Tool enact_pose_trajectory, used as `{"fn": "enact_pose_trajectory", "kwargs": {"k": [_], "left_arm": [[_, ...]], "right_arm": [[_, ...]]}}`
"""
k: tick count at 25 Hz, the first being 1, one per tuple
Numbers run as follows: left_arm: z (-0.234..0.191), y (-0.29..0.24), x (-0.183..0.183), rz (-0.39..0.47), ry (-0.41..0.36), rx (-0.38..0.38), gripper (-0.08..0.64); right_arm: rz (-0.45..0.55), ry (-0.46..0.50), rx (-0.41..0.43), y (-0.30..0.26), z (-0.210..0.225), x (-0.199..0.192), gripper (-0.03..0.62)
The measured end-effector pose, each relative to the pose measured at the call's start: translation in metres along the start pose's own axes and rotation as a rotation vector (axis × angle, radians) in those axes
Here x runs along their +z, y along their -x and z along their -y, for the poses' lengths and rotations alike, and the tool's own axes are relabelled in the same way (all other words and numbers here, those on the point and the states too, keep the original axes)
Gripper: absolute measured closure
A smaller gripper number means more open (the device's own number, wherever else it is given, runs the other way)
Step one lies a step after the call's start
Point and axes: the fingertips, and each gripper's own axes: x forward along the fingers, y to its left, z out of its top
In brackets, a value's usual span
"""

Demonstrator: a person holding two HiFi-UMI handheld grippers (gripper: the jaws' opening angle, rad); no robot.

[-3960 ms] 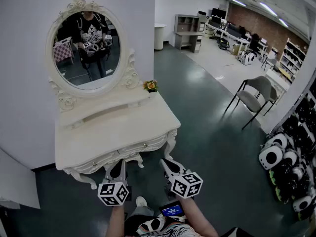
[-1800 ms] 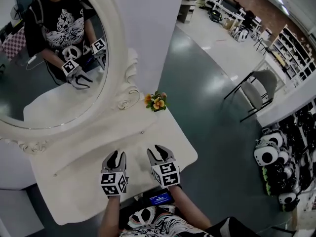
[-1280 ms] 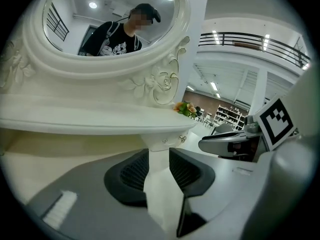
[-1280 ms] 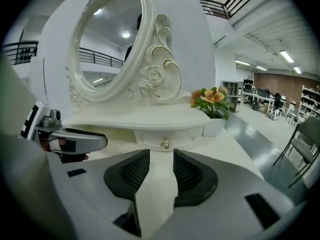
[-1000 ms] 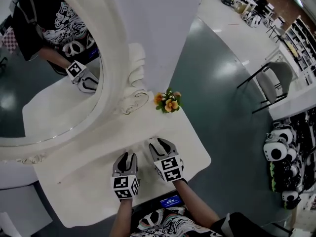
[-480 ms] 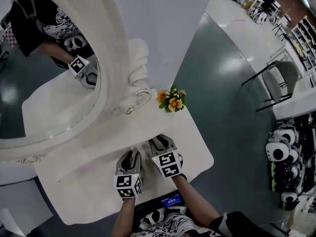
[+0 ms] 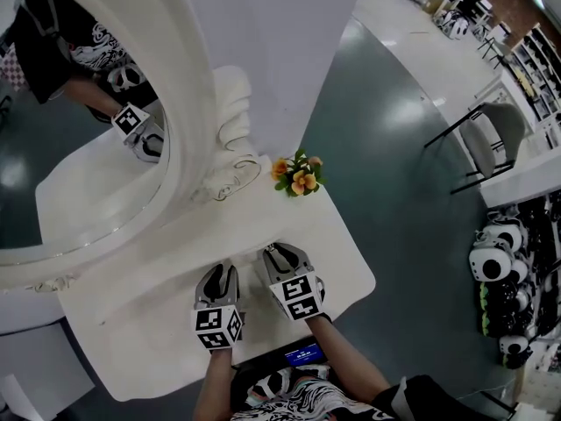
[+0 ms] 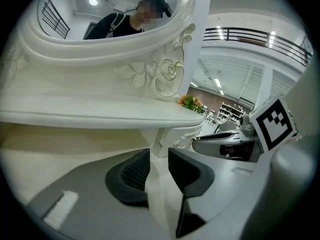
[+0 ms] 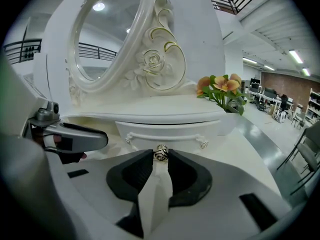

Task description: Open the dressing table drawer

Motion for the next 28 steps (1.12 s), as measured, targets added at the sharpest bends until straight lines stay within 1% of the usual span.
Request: {"fn": "enact_pose_trajectory", "kwargs": {"k": [15, 20, 22, 25, 28], "left_arm": [[0.007, 0.006, 0.005, 0.015, -0.013, -0.025, 0.445], [0.007, 0.01, 0.008, 0.025, -0.019, -0.027, 0.445], [0.01, 0.013, 0.012, 0.036, -0.02, -0.036, 0.445], [0.014, 0.021, 0.022, 0.062, -0.02, -0.05, 0.448], [0.018, 0.036, 0.036, 0.092, -0.033, -0.053, 0.446]], "right_arm": [[-0.036, -0.011, -0.022, 0.03, -0.007, -0.029, 0.497], [-0.041, -0.037, -0.02, 0.028, -0.006, -0.035, 0.495], [-0.055, -0.047, -0.021, 0.029, -0.005, -0.036, 0.489], [-0.067, -0.065, -0.03, 0.04, -0.005, -0.036, 0.462], [-0.036, -0.087, -0.063, 0.061, -0.006, -0.03, 0.469]]}}
